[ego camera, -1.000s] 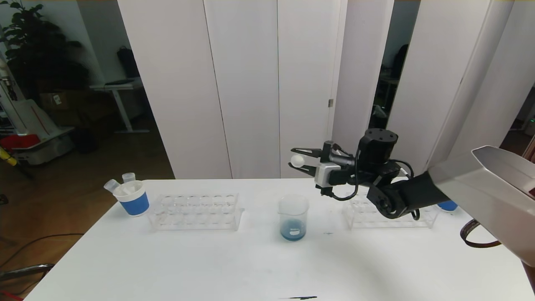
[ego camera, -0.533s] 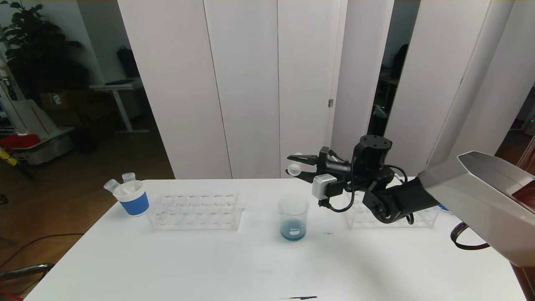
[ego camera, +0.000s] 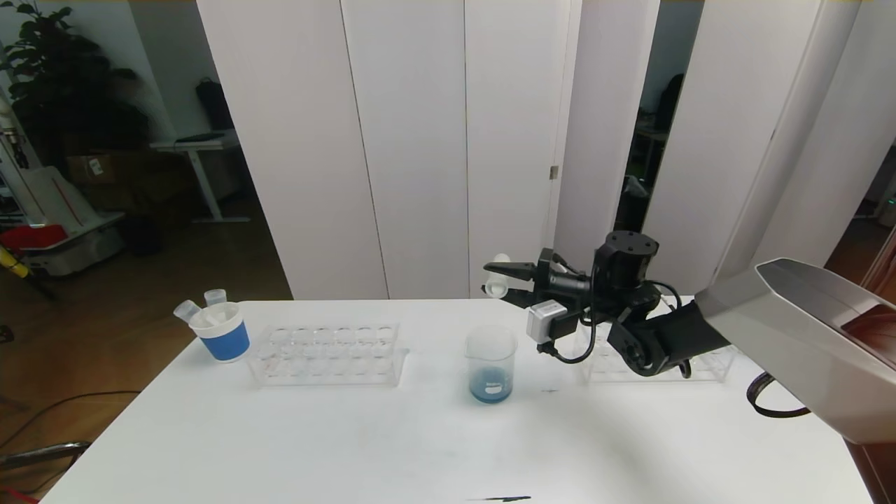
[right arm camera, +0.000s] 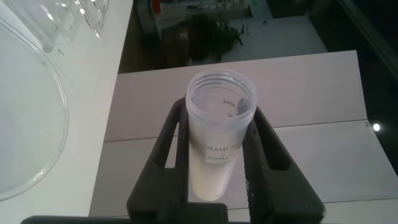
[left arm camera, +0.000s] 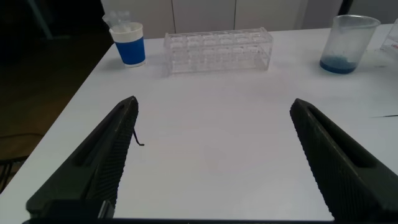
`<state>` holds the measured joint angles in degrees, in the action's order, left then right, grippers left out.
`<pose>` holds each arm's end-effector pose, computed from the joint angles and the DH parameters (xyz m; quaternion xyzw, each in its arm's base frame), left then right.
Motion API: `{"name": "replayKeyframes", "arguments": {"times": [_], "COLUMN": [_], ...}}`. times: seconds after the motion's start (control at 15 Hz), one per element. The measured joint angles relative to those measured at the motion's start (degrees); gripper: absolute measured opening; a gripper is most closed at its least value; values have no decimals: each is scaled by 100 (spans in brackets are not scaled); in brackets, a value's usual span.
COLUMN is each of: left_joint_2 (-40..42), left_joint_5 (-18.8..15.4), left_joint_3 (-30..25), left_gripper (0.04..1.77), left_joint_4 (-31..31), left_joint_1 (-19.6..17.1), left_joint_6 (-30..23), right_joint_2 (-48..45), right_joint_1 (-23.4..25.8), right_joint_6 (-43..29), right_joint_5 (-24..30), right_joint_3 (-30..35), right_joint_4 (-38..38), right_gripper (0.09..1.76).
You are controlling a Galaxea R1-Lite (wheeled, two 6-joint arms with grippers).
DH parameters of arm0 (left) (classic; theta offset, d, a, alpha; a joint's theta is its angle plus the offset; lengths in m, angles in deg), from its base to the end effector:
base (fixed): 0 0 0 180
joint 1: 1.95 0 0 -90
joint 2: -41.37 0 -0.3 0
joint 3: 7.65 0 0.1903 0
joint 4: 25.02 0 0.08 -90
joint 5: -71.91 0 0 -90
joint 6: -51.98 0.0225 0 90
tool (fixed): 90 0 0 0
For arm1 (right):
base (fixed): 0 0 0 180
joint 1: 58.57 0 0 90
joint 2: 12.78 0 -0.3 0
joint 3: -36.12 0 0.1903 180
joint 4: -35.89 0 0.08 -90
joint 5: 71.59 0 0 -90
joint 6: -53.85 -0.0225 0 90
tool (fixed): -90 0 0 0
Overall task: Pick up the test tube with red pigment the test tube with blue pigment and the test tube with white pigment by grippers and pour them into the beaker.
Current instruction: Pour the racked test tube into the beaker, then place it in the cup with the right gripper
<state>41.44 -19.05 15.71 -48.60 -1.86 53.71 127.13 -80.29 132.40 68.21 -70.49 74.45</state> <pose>-0.0229 -0.0003 0.0750 0.0151 0.0012 -0.0092 0.9998 0.4421 0.1946 0.0974 -0.5218 -0.4040 0.4237 0.6205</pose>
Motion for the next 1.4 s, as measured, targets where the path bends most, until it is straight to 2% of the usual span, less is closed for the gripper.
{"name": "replayKeyframes", "arguments": {"times": [1.4], "left_joint_2": [0], "left_joint_5": [0], "left_joint_3": [0], "left_gripper": [174], "left_joint_4": [0], "left_joint_1": [0], "left_joint_6": [2], "right_joint_2": [319], "right_joint_1": [35], "right_joint_6": [898], "right_joint_5": [0], "right_joint_3": [-577], "right_joint_4": [44], "right_gripper": [57]}}
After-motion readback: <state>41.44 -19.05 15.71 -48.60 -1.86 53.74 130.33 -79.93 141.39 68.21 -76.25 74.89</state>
